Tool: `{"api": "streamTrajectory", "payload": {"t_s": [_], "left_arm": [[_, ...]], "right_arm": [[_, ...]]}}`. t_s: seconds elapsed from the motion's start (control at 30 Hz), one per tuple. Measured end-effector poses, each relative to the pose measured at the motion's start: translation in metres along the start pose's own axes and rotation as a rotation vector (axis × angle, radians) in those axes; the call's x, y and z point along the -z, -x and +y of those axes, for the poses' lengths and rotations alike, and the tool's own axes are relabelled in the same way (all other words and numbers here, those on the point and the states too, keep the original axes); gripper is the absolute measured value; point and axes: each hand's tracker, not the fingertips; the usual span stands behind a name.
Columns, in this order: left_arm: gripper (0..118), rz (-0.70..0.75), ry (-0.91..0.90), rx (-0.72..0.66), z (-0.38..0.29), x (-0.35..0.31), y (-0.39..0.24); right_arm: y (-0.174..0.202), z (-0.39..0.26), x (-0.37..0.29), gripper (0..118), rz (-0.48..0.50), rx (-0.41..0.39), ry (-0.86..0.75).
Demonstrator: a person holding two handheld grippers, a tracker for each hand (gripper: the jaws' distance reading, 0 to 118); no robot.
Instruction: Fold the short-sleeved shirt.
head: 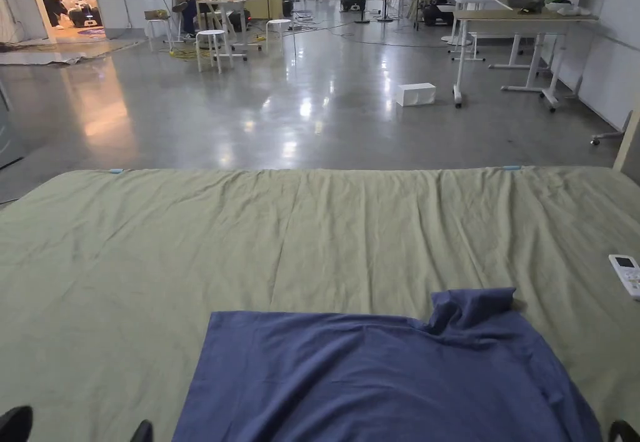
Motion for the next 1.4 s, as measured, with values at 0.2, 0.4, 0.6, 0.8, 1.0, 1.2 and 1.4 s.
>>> {"api": "streamTrajectory", "payload": {"t_s": [0.2,0.4,0.6,0.8,1.0,1.2,1.4], "left_arm": [[18,0.000,-0.064,0.101,0.009,-0.020,-0.033],[0,-0.069,0.015,0.061,0.007,-0.026,-0.029],[0,-0.077,0.042,0.089,-0.002,-0.030,-0.034],[0,-0.026,0.050,0.167,-0.011,-0.036,-0.024],[0,-0.054,0.096,0.186,-0.022,-0.038,-0.017],[0,-0.036,0.250,0.085,-0.046,-0.018,0.006],[12,-0.130,0.501,-0.089,-0.121,0.034,0.051]], "right_arm": [[0.023,0.005,-0.005,15,0.092,-0.027,-0.008],[0.031,-0.001,-0.020,0,0.084,-0.105,-0.031],[0.039,0.002,-0.028,0,0.084,-0.162,-0.041],[0.050,-0.002,-0.028,0,0.094,-0.232,-0.037],[0.055,-0.012,-0.020,0,0.119,-0.185,0.013],[0.052,-0.013,-0.023,0,0.127,-0.168,0.038],[0.051,-0.019,-0.030,0,0.131,-0.180,0.066]]}}
